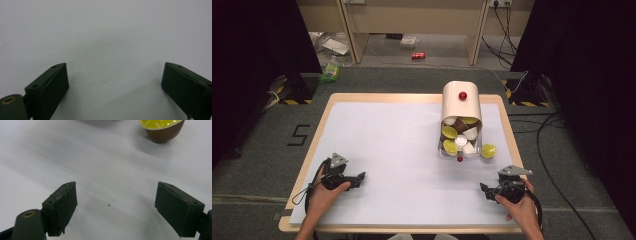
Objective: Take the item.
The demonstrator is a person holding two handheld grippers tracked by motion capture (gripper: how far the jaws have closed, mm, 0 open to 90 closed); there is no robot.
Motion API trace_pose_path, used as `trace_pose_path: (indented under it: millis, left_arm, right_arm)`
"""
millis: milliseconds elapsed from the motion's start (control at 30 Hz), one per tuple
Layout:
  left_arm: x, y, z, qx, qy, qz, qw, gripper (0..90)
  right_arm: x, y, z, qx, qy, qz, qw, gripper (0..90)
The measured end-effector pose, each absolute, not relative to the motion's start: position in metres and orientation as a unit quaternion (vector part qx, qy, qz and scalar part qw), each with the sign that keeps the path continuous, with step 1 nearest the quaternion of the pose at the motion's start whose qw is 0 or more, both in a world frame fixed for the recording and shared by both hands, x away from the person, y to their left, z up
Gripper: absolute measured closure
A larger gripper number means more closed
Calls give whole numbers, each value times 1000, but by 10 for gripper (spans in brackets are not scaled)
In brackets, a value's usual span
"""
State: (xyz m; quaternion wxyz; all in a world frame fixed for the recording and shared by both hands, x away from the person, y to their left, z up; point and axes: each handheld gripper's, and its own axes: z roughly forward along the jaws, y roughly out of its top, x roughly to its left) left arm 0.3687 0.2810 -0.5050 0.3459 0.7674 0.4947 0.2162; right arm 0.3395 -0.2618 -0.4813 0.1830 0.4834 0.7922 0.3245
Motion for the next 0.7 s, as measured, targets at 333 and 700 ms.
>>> trace_pose_path:
  millis: [333,700]
  left_arm:
    - [369,281,-505,768,495,216,346,66]
    - [369,281,-505,768,494,217,346,66]
  right_arm:
    - [330,-264,-484,480,796,318,187,185]
    - [318,-258,-489,468,805,315,182,182]
